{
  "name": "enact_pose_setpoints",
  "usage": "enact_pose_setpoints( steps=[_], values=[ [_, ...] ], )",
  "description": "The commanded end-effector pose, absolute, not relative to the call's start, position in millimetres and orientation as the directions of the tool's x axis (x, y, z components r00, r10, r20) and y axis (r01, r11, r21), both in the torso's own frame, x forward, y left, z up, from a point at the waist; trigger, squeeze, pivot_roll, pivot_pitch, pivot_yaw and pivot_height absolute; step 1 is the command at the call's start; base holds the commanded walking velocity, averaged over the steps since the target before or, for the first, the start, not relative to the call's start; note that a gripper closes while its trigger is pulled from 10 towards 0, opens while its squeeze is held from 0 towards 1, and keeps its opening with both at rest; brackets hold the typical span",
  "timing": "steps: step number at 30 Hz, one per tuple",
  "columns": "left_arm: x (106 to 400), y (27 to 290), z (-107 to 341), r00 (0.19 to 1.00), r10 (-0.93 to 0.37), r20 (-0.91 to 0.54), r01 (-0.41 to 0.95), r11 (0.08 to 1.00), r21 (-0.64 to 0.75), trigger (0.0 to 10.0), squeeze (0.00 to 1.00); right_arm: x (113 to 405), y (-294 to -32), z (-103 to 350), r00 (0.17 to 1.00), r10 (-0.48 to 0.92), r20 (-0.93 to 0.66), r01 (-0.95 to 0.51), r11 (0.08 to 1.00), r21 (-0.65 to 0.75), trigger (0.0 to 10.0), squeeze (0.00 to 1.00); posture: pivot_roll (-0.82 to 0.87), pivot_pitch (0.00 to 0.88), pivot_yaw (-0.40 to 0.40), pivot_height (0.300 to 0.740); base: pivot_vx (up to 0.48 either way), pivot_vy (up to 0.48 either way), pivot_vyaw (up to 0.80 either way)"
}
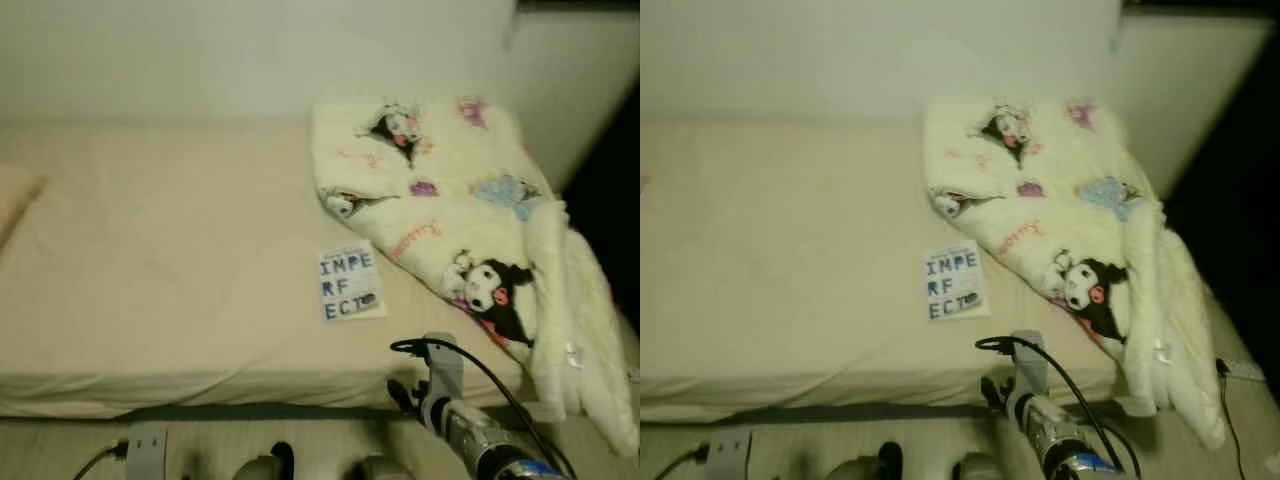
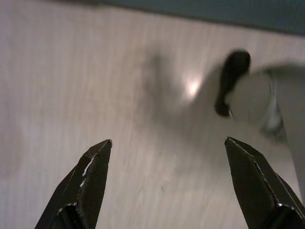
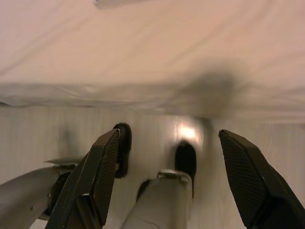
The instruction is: Clean up the room
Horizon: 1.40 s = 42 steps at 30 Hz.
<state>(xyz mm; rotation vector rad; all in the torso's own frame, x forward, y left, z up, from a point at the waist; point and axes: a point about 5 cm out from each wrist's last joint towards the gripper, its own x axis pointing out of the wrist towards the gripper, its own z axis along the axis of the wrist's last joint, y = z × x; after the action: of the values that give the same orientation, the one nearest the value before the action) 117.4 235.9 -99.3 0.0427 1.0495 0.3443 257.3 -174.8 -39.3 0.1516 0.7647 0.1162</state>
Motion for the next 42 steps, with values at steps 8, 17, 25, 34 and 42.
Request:
enact_pose_setpoints(
  steps=[8,17,25,34,42],
  values=[
    [125.4,235.5,-96.8,0.472,0.288,-0.834,-0.245,0.951,0.189,10.0,0.0,255.1,-171.4,-41.8,0.695,0.165,-0.7,-0.058,0.983,0.174,10.0,0.0,-0.03,0.092,0.037,0.716,0.0,0.0,0.0],
    [125.2,234.6,-97.0,0.477,0.275,-0.835,-0.237,0.955,0.179,10.0,0.0,256.4,-167.0,-40.9,0.702,0.182,-0.689,-0.072,0.98,0.186,10.0,0.0,-0.03,0.092,0.037,0.696,0.0,-0.202,0.0],
    [125.3,235.9,-96.8,0.468,0.292,-0.834,-0.262,0.947,0.185,10.0,0.0,256.3,-166.7,-41.0,0.7,0.185,-0.69,-0.081,0.98,0.181,10.0,0.0,-0.03,0.092,0.035,0.696,0.0,0.0,0.0],
    [126.2,233.1,-97.2,0.476,0.272,-0.836,-0.243,0.955,0.172,10.0,0.0,256.8,-164.5,-40.7,0.699,0.191,-0.689,-0.097,0.98,0.174,10.0,0.0,-0.03,0.085,0.031,0.696,0.0,0.0,0.0],
    [127.3,234.5,-96.4,0.477,0.288,-0.83,-0.253,0.95,0.184,10.0,0.0,256.8,-161.7,-40.8,0.697,0.204,-0.688,-0.115,0.978,0.174,10.0,0.0,-0.03,0.088,0.031,0.696,0.0,-0.207,0.0]
  ],
)
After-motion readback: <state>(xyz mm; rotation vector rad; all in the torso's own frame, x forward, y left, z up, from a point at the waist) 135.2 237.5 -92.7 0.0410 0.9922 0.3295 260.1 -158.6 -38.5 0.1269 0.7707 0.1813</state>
